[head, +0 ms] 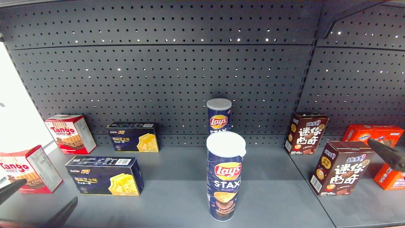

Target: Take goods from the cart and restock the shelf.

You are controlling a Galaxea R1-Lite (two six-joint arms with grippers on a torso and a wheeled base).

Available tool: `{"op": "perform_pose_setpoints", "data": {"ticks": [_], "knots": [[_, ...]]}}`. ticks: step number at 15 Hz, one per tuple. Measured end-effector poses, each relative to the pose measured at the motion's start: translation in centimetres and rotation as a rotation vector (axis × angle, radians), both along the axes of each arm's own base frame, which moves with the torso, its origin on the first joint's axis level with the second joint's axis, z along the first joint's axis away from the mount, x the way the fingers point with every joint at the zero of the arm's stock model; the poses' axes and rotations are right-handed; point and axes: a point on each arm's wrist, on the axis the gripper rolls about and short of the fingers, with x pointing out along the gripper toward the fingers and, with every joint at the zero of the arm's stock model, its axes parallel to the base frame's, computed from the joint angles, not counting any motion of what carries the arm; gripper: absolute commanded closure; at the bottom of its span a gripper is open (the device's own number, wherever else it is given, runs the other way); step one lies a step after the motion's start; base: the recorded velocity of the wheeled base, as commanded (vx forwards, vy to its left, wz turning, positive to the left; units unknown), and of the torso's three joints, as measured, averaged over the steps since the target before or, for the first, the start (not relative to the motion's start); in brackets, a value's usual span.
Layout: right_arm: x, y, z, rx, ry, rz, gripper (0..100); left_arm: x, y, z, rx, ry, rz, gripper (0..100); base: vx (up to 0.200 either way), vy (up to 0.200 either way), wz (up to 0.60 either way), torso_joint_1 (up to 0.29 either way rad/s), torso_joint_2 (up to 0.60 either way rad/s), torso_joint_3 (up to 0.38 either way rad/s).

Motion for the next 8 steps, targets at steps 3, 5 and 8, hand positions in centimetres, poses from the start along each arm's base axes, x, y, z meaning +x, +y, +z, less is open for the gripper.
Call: {"op": "perform_pose_setpoints", "data": {"ticks": [3, 5, 8], "knots": [[-4.7, -1.1, -4.9, -0.011, 0.049, -0.103, 0, -2.5, 0.5, -2.7, 0.010, 0.037, 0.038, 0, 0.000, 0.000, 0.00, 0.000, 0.00, 0.000], [-7.1, -1.4, -7.5, -0.021, 0.073, -0.174, 0, -4.1, 0.8, -4.2, 0.015, 0.063, 0.043, 0, 0.000, 0.000, 0.00, 0.000, 0.00, 0.000], [-10.2, -1.7, -10.4, -0.042, 0.110, -0.267, 0, -6.5, 1.2, -6.3, 0.018, 0.083, 0.047, 0, 0.000, 0.000, 0.00, 0.000, 0.00, 0.000]]}}
